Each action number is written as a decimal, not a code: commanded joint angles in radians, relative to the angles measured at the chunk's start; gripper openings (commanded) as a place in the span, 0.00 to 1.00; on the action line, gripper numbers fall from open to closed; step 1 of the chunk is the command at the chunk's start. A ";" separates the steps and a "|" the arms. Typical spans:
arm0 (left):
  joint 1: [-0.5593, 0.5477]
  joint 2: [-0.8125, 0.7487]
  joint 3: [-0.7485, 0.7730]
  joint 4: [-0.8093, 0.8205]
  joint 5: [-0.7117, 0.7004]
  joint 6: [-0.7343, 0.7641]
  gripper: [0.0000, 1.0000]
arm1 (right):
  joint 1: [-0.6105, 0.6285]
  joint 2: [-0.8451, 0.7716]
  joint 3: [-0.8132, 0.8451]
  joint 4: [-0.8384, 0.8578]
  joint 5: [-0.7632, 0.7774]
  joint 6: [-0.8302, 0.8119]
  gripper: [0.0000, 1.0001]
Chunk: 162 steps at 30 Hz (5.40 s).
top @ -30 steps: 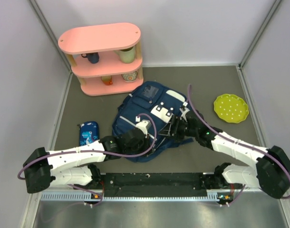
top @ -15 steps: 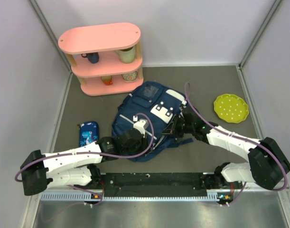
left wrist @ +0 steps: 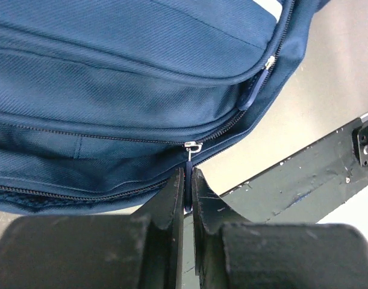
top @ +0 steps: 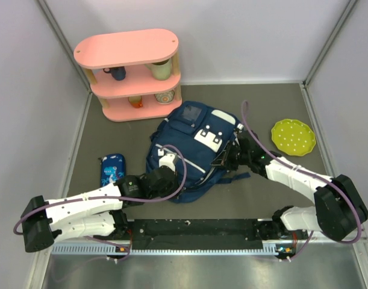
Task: Pack the student bag
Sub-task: Unzip the student bag at the center of the board.
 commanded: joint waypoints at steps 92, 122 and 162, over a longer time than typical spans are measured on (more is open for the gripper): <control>-0.065 0.062 0.317 0.042 -0.025 0.239 0.00 | 0.281 -0.294 -0.195 0.038 0.289 0.381 0.50; -0.131 0.122 0.323 0.107 0.032 0.242 0.00 | 0.283 -0.403 -0.313 0.115 0.697 0.675 0.07; 0.267 0.079 0.160 -0.091 -0.350 0.196 0.00 | 0.272 -0.561 -0.132 -0.040 0.749 0.367 0.00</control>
